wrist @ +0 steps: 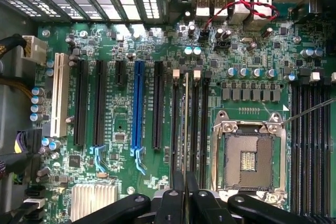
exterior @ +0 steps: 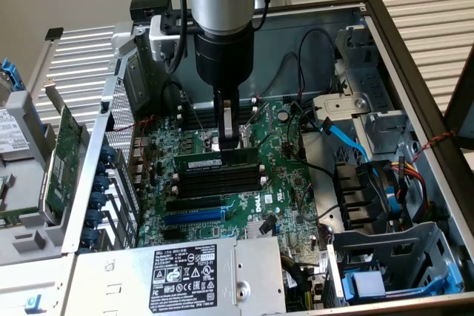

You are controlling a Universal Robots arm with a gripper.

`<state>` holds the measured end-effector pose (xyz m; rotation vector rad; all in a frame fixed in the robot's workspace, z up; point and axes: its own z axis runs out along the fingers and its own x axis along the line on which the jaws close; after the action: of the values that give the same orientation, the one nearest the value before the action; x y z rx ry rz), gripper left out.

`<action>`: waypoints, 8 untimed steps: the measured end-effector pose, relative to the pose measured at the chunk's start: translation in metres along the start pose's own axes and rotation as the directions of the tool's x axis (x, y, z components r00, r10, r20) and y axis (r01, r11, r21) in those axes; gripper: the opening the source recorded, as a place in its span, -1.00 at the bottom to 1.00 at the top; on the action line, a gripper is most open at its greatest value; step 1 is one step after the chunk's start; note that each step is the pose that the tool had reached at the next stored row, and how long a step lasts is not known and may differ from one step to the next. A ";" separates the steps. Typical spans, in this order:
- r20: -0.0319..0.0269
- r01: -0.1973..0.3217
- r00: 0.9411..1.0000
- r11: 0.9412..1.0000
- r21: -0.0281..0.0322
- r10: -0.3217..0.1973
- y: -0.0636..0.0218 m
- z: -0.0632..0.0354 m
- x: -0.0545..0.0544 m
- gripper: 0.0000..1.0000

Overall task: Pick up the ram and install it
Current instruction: 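Insert the ram into the slot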

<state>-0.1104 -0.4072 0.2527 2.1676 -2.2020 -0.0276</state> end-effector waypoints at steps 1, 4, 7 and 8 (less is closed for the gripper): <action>0.000 0.000 1.000 1.000 0.000 0.000 0.0000 0.0004 0.000 -0.74; 0.000 0.000 1.000 1.000 0.000 0.000 0.0000 0.0011 0.001 -0.74; 0.000 0.000 1.000 1.000 0.000 0.000 0.0001 0.0019 0.001 -0.74; 0.000 0.000 1.000 1.000 0.000 0.000 0.0000 0.0022 0.001 -0.74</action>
<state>-0.1105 -0.4086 0.2506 2.1680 -2.2020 -0.0273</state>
